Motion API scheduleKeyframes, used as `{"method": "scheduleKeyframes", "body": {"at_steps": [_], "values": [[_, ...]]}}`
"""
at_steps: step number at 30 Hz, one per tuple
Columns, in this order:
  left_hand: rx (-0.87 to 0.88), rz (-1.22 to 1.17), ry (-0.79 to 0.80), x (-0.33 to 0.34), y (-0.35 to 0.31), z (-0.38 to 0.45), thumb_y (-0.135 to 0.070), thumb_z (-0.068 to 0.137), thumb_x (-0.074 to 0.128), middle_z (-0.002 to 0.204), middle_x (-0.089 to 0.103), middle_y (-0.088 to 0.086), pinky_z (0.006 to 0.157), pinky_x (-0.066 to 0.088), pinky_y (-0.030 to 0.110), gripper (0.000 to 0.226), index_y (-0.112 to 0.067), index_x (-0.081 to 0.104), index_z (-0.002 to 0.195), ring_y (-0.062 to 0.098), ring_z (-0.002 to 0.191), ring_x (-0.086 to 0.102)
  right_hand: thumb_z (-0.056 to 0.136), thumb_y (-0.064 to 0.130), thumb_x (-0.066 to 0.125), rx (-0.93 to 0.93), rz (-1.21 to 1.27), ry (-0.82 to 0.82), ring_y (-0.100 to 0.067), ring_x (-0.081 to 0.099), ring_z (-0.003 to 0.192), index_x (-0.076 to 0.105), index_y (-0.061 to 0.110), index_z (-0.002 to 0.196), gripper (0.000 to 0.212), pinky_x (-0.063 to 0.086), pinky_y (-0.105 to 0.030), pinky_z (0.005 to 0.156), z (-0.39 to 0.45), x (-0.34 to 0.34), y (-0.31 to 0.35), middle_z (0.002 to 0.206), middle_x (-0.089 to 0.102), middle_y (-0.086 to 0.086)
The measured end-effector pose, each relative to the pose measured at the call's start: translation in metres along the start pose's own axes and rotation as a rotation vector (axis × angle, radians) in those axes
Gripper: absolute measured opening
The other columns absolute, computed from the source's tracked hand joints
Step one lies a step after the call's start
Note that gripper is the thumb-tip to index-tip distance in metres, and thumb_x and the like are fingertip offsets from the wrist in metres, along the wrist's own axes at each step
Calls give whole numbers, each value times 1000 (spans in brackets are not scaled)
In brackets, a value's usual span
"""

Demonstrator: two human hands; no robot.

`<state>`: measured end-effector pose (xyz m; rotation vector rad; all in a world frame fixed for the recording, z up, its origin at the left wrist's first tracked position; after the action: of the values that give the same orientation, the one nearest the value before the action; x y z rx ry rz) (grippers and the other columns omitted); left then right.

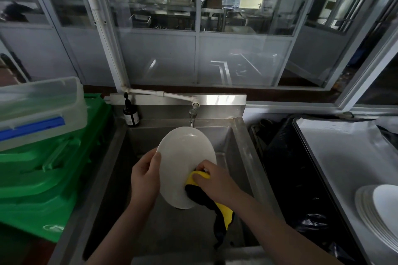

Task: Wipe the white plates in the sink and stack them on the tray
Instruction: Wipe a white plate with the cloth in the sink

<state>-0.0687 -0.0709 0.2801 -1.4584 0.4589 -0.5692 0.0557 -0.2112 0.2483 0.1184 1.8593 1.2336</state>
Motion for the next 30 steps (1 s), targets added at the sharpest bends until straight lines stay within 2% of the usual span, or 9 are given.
{"method": "scheduleKeyframes", "body": {"at_steps": [2, 7, 14, 17, 20, 23, 25, 30], "values": [[-14, 1, 14, 1, 4, -1, -20, 102, 53, 97, 76, -4, 72, 57, 33, 23, -29, 74, 109, 15, 91, 72, 90, 41, 58, -3, 11, -23, -6, 60, 84, 59, 32, 96, 11, 53, -31, 76, 2, 1, 6, 91, 63, 11], [-29, 1, 26, 1, 10, -5, -17, 101, 54, 97, 76, 0, 80, 58, 44, 23, -24, 75, 108, 22, 94, 72, 91, 38, 58, -4, 66, -81, -8, 60, 81, 58, 32, 93, 7, 50, -30, 75, 8, -4, 23, 87, 62, 9], [12, 31, 91, 8, 14, -11, -18, 100, 59, 99, 77, -7, 81, 57, 35, 29, -41, 77, 98, 10, 95, 71, 93, 34, 57, 28, 127, -161, -9, 57, 93, 60, 23, 108, 18, 44, -24, 74, 21, -14, 29, 101, 60, 9], [27, 55, 138, 10, 10, -15, -17, 100, 58, 96, 77, -11, 77, 56, 28, 35, -46, 76, 93, 5, 91, 71, 95, 33, 56, 27, 168, -178, -9, 56, 99, 58, 23, 115, 23, 46, -26, 83, 23, -17, 30, 108, 60, 7], [7, 73, 159, 11, 12, -16, -22, 99, 60, 98, 76, -13, 82, 57, 37, 35, -52, 75, 92, 8, 95, 71, 95, 34, 55, 35, 190, -215, -8, 55, 94, 57, 24, 110, 18, 44, -27, 80, 27, -22, 32, 102, 59, 9], [2, 59, 162, 11, 14, -16, -20, 100, 60, 100, 77, -9, 87, 56, 47, 26, -39, 77, 101, 12, 98, 71, 95, 34, 56, 20, 203, -272, -6, 55, 90, 58, 23, 107, 16, 42, -26, 76, 28, -25, 34, 97, 59, 12], [4, 51, 163, 10, 13, -15, -18, 99, 60, 101, 77, -8, 87, 56, 47, 24, -34, 77, 104, 12, 98, 71, 95, 35, 56, -11, 220, -317, -1, 55, 87, 57, 26, 103, 12, 42, -24, 74, 28, -26, 37, 93, 58, 16], [45, 74, 179, 12, 6, -13, -22, 96, 62, 99, 76, -16, 83, 55, 34, 37, -56, 74, 92, 2, 95, 70, 96, 36, 57, -79, 290, -407, 0, 57, 85, 57, 27, 98, 9, 47, -24, 75, 27, -25, 40, 89, 60, 14]]}}
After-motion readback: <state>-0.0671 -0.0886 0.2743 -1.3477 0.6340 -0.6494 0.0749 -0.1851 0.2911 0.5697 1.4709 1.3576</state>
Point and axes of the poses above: each hand's wrist, its own z-axis towards the middle knuckle, its own x-axis out of the palm, y = z × x, the point moved 3 cm from there along z, towards the middle knuckle
